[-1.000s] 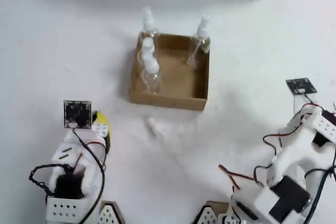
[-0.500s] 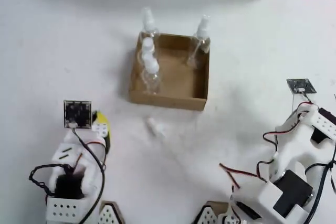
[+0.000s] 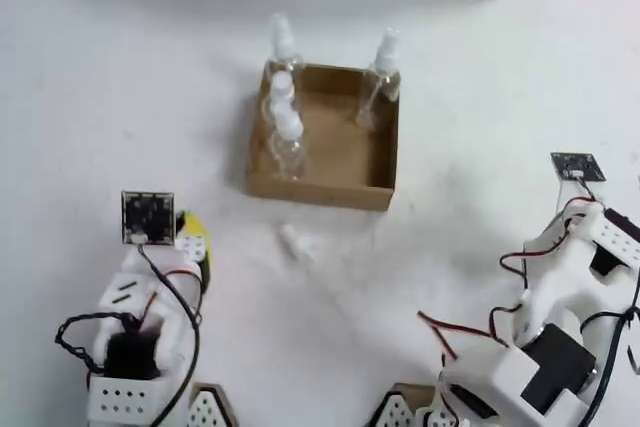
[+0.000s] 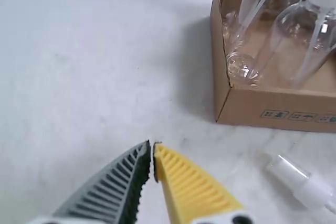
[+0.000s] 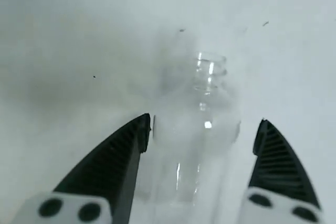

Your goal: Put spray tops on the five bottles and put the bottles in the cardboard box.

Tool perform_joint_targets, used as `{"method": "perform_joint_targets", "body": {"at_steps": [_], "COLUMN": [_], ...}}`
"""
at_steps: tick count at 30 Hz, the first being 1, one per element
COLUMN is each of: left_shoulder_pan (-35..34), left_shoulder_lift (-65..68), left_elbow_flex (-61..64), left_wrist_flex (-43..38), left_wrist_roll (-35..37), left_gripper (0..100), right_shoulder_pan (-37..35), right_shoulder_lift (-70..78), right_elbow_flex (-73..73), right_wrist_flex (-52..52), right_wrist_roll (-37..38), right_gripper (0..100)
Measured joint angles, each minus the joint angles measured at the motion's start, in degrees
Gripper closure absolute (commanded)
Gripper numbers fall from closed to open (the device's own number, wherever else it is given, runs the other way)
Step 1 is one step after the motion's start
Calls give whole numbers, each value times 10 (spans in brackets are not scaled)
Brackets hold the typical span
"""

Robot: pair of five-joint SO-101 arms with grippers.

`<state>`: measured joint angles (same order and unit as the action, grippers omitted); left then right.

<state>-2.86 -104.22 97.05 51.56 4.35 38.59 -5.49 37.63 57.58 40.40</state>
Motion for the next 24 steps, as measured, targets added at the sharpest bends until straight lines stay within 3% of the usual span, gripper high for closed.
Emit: {"method": "perform_joint_targets", "body": {"at_steps": [9,21,24], "left_shoulder_pan": [0,1,18], "left_shoulder_lift": [0,0,0], "left_elbow_flex": [0,0,-8], "left_wrist_flex": [0,0,0], "left_wrist_roll": [0,2,40], "left_gripper": [972,976,976], "right_shoulder_pan": [3,53,66], "right_shoulder_lift": [45,24,1], "right_elbow_flex": [-5,-63,-64], "right_wrist_flex": [-23,43,66], "right_wrist_roll": [-2,1,34], "right_gripper": [981,981,981]}}
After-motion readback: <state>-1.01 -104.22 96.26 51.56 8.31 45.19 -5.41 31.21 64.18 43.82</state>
